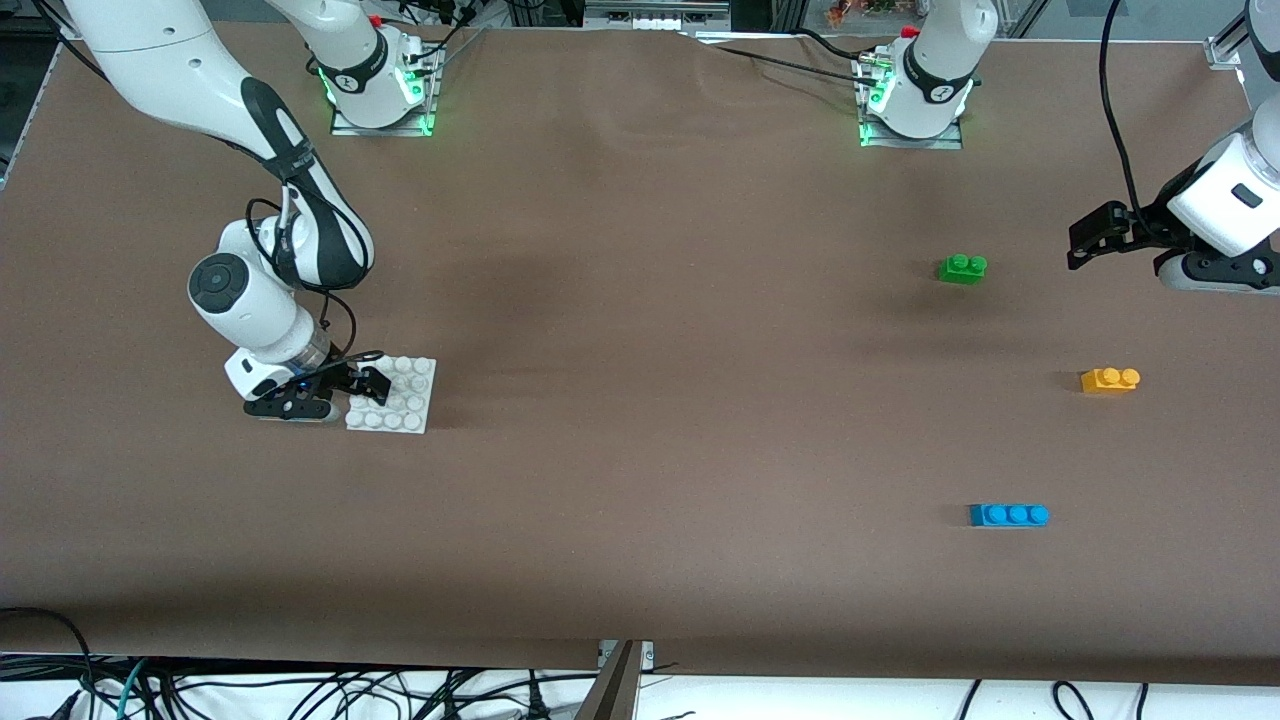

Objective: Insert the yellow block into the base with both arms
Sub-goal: 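Move the right gripper down onto the white base plate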

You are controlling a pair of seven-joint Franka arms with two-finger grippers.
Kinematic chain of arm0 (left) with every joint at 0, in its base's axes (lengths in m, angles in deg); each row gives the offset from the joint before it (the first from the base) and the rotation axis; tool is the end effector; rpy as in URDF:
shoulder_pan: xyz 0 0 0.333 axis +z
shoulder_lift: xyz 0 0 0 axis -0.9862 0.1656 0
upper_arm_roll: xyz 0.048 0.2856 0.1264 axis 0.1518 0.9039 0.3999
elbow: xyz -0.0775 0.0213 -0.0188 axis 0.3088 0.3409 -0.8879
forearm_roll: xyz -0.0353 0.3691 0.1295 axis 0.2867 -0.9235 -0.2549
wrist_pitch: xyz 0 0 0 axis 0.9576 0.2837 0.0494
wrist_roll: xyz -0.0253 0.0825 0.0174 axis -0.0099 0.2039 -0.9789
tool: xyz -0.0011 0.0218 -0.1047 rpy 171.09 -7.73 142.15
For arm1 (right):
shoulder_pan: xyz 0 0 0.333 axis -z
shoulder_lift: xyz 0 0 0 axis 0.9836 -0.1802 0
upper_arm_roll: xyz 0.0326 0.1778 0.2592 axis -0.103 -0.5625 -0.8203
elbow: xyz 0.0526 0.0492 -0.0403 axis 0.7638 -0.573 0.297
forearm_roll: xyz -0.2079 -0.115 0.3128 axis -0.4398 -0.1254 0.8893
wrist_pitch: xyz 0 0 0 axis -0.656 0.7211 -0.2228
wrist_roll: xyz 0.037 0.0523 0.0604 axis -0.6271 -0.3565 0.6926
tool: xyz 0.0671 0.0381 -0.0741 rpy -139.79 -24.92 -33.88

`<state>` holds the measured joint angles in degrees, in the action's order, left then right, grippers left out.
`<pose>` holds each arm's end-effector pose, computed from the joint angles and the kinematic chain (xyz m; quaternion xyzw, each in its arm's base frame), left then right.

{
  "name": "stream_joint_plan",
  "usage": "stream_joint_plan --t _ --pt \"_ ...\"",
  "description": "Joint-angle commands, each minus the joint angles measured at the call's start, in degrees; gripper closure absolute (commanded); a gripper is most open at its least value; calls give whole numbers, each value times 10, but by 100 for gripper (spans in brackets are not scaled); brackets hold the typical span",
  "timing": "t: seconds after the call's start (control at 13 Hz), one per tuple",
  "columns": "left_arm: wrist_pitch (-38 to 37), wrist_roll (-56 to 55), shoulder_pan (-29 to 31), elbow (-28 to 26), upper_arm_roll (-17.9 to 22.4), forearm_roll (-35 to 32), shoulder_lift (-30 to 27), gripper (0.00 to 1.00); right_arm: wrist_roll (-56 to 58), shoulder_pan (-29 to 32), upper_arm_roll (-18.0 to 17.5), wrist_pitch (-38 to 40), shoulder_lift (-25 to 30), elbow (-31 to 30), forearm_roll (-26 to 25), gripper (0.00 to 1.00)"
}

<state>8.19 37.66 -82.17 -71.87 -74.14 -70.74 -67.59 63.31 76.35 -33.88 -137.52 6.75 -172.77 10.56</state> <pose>0.5506 0.0001 0.5718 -0.9993 0.0281 0.0229 0.0092 0.5927 0.0611 0.1962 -0.9964 0.0241 -0.0797 0.0178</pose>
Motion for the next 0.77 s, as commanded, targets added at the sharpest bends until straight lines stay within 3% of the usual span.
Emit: stream_joint_plan --t 0.0,0.69 --pt "-9 -1 1 15 -2 -6 5 0 -10 2 -4 -46 -5 -24 -3 0" --pt "-9 -1 1 15 -2 -6 5 0 1 2 -4 -45 -6 -22 -4 1"
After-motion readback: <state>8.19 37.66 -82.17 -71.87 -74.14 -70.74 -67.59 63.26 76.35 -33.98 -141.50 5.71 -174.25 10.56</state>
